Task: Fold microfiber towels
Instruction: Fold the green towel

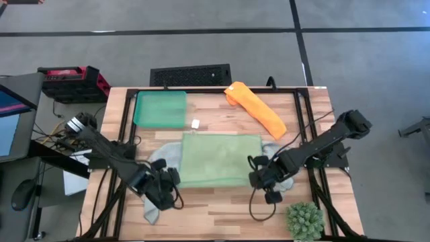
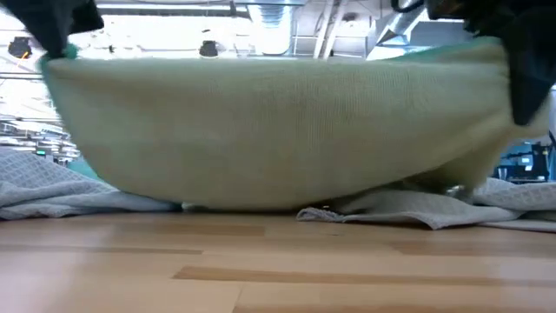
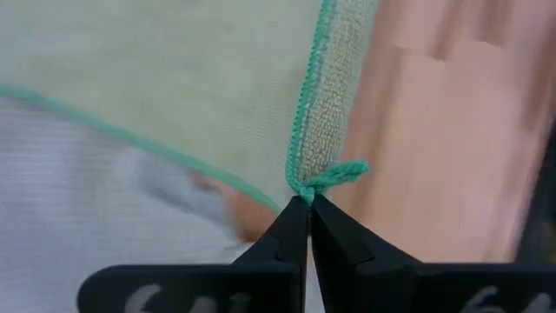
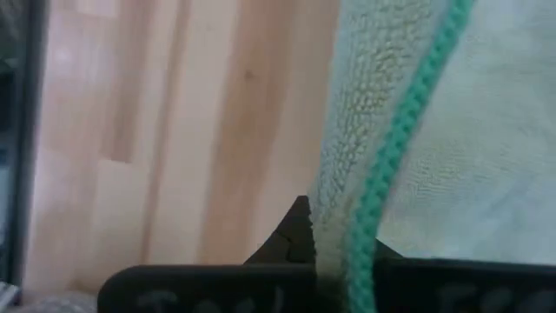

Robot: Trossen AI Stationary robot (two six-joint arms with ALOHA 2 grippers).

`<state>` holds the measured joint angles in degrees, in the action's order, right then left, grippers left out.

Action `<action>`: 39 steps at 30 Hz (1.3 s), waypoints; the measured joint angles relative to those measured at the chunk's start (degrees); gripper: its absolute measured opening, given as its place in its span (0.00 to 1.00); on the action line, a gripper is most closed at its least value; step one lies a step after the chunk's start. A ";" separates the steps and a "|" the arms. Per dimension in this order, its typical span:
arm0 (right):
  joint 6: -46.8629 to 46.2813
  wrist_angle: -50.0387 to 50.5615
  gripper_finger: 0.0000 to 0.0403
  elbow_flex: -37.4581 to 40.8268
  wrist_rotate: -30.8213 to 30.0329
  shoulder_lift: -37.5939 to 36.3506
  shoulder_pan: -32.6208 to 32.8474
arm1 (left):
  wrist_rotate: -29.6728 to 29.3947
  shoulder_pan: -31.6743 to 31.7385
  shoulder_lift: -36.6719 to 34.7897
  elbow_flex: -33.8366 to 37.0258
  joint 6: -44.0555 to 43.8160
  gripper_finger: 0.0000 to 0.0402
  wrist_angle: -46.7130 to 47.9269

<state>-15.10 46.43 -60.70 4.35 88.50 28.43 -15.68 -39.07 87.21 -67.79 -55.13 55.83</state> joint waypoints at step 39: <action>7.78 11.92 0.02 0.08 -10.46 0.86 -23.93 | -9.16 19.57 7.24 -0.04 2.87 0.00 7.08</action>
<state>-7.32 58.35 -60.62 -6.11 89.36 4.50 -24.84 -19.50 94.45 -67.83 -52.26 62.92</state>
